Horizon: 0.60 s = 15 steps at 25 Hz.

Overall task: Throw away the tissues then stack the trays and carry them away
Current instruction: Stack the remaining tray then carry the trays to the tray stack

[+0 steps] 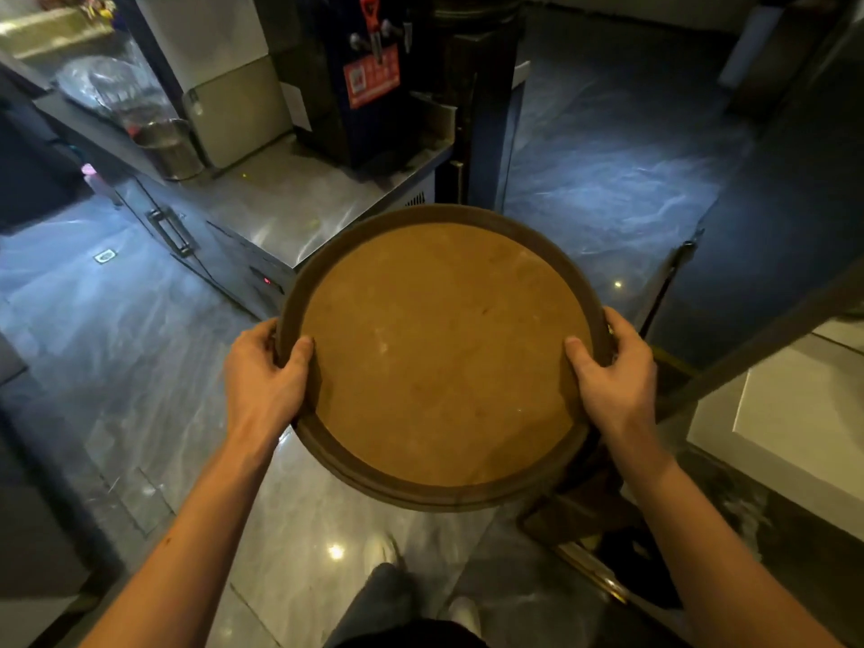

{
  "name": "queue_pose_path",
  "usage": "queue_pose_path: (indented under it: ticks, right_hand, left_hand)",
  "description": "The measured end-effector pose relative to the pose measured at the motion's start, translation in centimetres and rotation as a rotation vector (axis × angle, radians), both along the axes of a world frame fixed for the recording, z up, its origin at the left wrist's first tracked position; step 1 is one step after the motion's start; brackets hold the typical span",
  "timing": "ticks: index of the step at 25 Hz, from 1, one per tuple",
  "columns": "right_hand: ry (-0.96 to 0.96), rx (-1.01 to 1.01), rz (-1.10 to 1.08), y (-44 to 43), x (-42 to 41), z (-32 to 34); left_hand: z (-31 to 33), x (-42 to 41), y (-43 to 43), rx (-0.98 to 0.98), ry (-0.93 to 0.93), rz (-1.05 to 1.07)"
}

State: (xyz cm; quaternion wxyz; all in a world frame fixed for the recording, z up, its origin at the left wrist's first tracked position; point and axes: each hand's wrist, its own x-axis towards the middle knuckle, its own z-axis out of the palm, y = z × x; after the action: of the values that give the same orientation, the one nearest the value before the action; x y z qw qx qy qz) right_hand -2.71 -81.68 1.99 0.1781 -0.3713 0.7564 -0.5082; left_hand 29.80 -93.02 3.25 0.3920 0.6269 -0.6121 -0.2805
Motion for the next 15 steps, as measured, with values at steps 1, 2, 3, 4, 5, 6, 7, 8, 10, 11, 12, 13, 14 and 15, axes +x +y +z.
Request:
queue_pose_path:
  ticks: [1, 2, 3, 4, 5, 6, 7, 8, 10, 11, 12, 13, 14, 15]
  right_hand:
    - [-0.006, 0.012, -0.022, -1.5, -0.7, -0.1]
    - [-0.01, 0.025, -0.047, -3.2, -1.5, -0.2]
    - [-0.017, 0.036, -0.073, -4.9, -2.0, -0.3]
    - [-0.021, 0.037, -0.098, -6.6, -2.5, -0.2]
    - [-0.013, 0.027, -0.117, -8.4, -3.0, 0.0]
    - [0.005, 0.022, -0.125, -10.2, -3.5, 0.2]
    - [0.018, 0.029, -0.138, -12.2, -4.1, 0.5]
    - [0.02, 0.039, -0.156, -14.0, -4.6, 1.0]
    - [0.012, 0.039, -0.207, -17.5, -5.5, 2.1]
    - [0.014, 0.034, -0.235, -19.5, -6.1, 2.6]
    - [0.018, 0.02, -0.262, -21.7, -6.9, 3.1]
    - [0.022, 0.011, -0.279, -23.5, -7.5, 3.7]
    - [0.025, -0.001, -0.286, -25.1, -8.2, 4.4]
    - [0.023, -0.021, -0.296, -26.7, -9.1, 4.9]
  left_hand:
    - [-0.1, -0.9, -1.8, -0.002, 0.005, -0.015]
    - [-0.2, -1.8, -4.2, -0.005, 0.007, -0.033]
    - [-0.4, -2.6, -6.4, -0.012, 0.01, -0.055]
    - [-0.6, -3.5, -8.7, -0.019, 0.024, -0.079]
    - [-0.6, -4.3, -11.3, -0.025, 0.043, -0.105]
    - [-0.7, -4.9, -13.7, -0.028, 0.059, -0.132]
    - [-0.6, -5.6, -16.5, -0.024, 0.068, -0.163]
    - [-0.3, -6.3, -19.1, -0.02, 0.07, -0.193]
    - [0.7, -8.1, -24.0, -0.029, 0.087, -0.254]
    - [1.1, -9.0, -26.5, -0.041, 0.096, -0.281]
    - [1.5, -10.1, -29.3, -0.048, 0.112, -0.3]
    - [2.0, -11.2, -31.5, -0.042, 0.119, -0.31]
    - [2.4, -12.3, -33.5, -0.028, 0.134, -0.324]
    - [2.7, -13.4, -35.7, -0.012, 0.158, -0.336]
